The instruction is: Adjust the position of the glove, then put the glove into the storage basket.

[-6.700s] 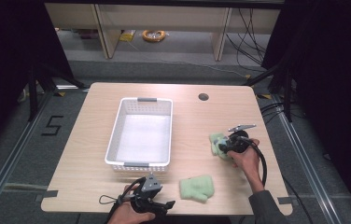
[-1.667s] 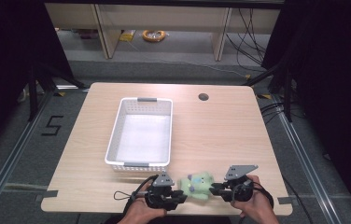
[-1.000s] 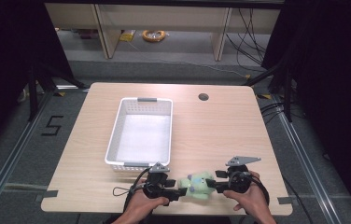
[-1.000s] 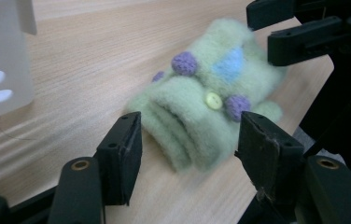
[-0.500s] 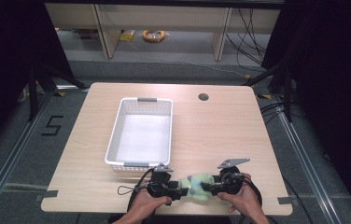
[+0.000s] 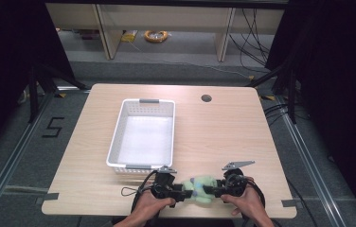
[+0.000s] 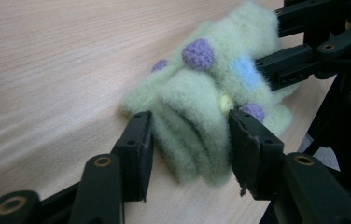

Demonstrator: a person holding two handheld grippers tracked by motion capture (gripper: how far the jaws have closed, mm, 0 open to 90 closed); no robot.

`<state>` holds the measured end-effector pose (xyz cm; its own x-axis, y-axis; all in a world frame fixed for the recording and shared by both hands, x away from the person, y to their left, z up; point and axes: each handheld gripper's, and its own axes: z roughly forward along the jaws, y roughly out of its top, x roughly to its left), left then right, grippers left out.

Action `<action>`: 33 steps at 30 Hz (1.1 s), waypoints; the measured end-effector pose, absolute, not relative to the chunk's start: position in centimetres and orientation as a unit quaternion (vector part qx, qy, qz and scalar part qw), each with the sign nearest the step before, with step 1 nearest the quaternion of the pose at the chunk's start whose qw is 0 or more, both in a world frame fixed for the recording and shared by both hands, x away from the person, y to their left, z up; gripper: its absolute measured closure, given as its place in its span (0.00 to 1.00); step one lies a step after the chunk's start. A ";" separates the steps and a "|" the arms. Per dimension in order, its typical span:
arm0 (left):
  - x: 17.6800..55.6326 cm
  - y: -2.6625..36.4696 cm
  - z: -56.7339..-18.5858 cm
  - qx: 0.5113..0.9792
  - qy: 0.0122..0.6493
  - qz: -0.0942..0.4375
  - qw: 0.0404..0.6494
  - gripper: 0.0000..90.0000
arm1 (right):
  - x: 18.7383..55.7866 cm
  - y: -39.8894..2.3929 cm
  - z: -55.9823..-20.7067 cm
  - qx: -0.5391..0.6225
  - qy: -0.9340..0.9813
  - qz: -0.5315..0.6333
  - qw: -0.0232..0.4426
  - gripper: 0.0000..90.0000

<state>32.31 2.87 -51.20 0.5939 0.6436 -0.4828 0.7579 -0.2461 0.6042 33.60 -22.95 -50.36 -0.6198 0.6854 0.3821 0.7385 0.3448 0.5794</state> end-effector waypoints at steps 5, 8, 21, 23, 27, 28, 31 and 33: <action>32.5 3.0 -51.5 0.784 0.435 -0.083 0.435 0.68 | 33.7 -23.1 -50.6 -0.431 -0.814 -0.386 0.056 0.64; 32.4 3.0 -51.2 0.788 0.431 -0.069 0.434 0.74 | 33.7 -23.2 -50.6 -0.427 -0.815 -0.390 0.050 0.69; 32.3 3.3 -51.1 0.784 0.423 -0.074 0.449 0.80 | 33.1 -23.3 -50.3 -0.420 -0.809 -0.409 0.045 0.78; 32.2 3.5 -50.9 0.784 0.424 -0.068 0.448 0.81 | 33.0 -23.2 -50.2 -0.417 -0.807 -0.415 0.051 0.79; 31.9 4.0 -50.5 0.786 0.415 -0.067 0.453 0.81 | 32.8 -22.9 -50.0 -0.411 -0.806 -0.424 0.048 0.80; 31.8 4.2 -50.4 0.789 0.409 -0.065 0.453 0.81 | 32.8 -22.9 -49.9 -0.406 -0.808 -0.424 0.053 0.80; 31.5 4.4 -50.1 0.788 0.410 -0.063 0.456 0.81 | 32.5 -22.4 -49.5 -0.411 -0.805 -0.423 0.063 0.80; 31.4 4.6 -49.9 0.792 0.403 -0.057 0.456 0.81 | 32.5 -22.3 -49.5 -0.402 -0.807 -0.429 0.053 0.80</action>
<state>31.42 4.62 -49.88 0.6686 0.5866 -0.4571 0.6898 -0.2595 0.6759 32.50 -22.26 -49.46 -0.6707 0.6038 0.4309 0.6952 0.3091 0.6490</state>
